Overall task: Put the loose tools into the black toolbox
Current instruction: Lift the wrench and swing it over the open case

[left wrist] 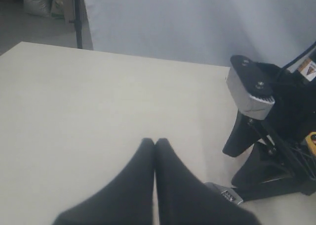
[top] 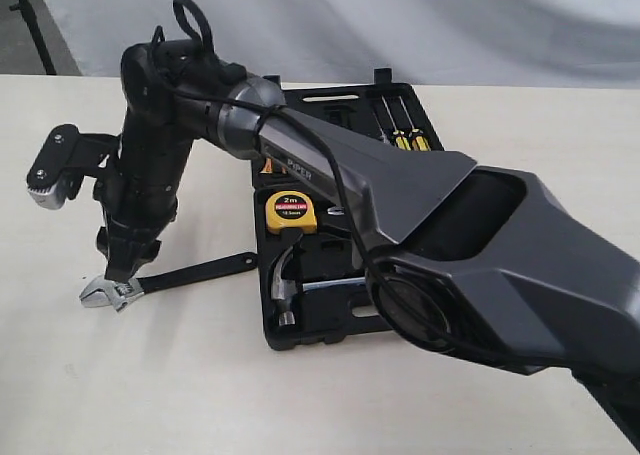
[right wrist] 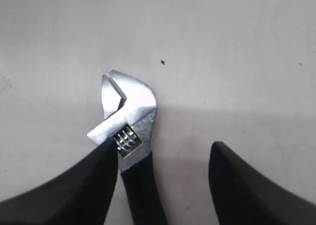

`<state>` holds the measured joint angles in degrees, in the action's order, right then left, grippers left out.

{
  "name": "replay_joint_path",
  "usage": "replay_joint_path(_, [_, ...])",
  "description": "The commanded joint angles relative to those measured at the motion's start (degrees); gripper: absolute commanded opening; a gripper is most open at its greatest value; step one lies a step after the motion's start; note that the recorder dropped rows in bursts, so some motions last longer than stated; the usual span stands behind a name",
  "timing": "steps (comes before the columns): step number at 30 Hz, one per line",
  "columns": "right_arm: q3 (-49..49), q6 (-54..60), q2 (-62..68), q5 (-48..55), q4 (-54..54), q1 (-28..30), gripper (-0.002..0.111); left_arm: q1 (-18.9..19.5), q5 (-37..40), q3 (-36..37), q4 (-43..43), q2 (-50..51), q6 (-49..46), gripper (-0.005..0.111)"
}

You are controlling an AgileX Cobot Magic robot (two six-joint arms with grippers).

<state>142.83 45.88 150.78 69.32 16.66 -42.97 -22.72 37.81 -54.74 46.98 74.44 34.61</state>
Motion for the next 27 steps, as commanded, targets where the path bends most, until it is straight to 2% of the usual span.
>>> replay_joint_path(1, [0.2, 0.5, 3.7, 0.6, -1.9, -0.1, 0.053, 0.2, -1.0, 0.5, -0.8, -0.5, 0.6, 0.001])
replay_joint_path(7, [0.2, 0.5, 7.4, 0.6, -10.4, -1.9, 0.053, 0.2, -1.0, 0.5, -0.8, -0.5, 0.6, 0.001])
replay_joint_path(13, [0.3, 2.1, 7.4, 0.6, -10.5, -3.2, 0.053, 0.2, -1.0, 0.5, -0.8, -0.5, 0.6, 0.001])
replay_joint_path(15, [0.3, 1.7, 7.6, 0.6, -10.5, -3.3, 0.047, 0.2, -1.0, 0.5, -0.8, -0.5, 0.6, 0.001])
replay_joint_path(18, [0.3, 0.9, 7.6, 0.6, -10.5, -3.3, 0.018, 0.2, -1.0, 0.5, -0.8, -0.5, 0.6, 0.001])
replay_joint_path(19, [0.3, 0.5, 7.6, 0.6, -10.7, -3.3, 0.005, 0.2, -1.0, 0.5, -0.8, -0.5, 0.6, 0.001])
replay_joint_path(20, [0.3, 0.0, 7.6, 0.6, -11.2, -3.3, 0.0, 0.2, -1.0, 0.5, -0.8, -0.5, 0.6, 0.001])
replay_joint_path(27, [1.8, 0.0, 3.3, 0.6, -12.0, -3.3, 0.0, 0.2, -1.0, 0.5, -0.8, -0.5, 0.6, 0.001])
